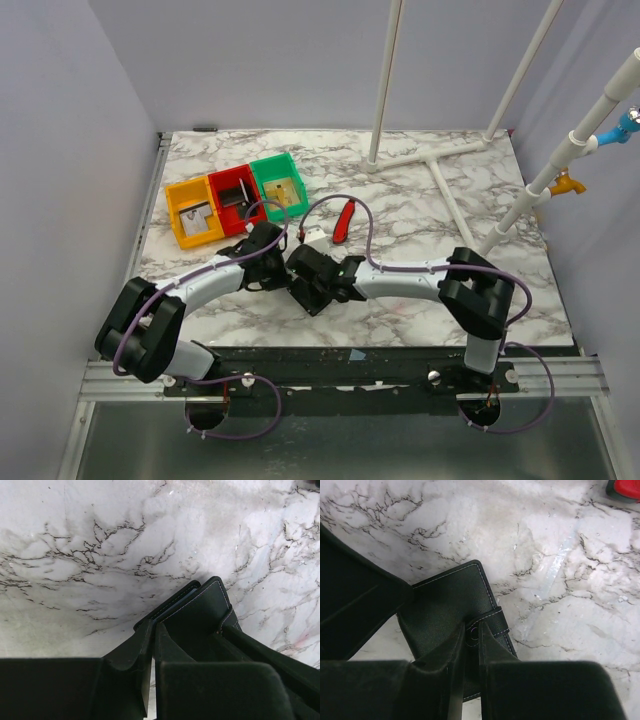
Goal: Take the credit cards out of the card holder
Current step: Open the card holder at the center of the board.
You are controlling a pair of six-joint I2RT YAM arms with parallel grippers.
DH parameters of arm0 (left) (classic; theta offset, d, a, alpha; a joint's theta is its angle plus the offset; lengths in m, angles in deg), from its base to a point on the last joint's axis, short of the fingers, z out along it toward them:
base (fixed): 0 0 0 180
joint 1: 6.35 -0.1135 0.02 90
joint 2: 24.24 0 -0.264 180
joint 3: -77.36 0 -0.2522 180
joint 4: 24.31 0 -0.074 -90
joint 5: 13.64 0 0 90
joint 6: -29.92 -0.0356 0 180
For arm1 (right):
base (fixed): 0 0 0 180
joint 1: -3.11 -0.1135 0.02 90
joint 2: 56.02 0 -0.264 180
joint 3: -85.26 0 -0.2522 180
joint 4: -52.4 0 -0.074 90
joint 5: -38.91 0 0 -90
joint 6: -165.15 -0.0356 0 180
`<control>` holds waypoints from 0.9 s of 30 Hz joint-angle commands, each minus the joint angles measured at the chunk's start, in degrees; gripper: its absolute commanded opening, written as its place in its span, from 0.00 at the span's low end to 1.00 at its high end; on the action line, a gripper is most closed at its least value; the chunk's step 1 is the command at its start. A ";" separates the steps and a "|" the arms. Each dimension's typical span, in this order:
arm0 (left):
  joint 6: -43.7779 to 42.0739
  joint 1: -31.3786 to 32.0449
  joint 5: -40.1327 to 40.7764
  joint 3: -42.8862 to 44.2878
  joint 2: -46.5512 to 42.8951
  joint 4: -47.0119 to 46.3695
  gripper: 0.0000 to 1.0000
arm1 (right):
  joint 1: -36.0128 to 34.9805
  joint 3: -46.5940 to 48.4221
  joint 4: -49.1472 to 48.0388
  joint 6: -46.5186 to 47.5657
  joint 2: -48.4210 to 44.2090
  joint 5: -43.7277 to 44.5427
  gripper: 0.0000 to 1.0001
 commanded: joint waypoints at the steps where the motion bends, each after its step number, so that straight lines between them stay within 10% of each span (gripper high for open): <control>1: -1.01 0.12 0.98 0.19 1.58 1.67 0.04 | 3.82 -3.64 -1.35 -4.51 -2.26 -9.95 0.01; 15: -2.96 0.13 2.52 2.03 0.22 3.87 0.04 | 12.82 -13.13 -10.84 -10.30 -12.51 -23.16 0.01; 27: -7.48 0.21 5.31 10.51 -6.04 12.43 0.27 | 13.72 -14.19 -8.23 -11.95 -18.14 -18.62 0.01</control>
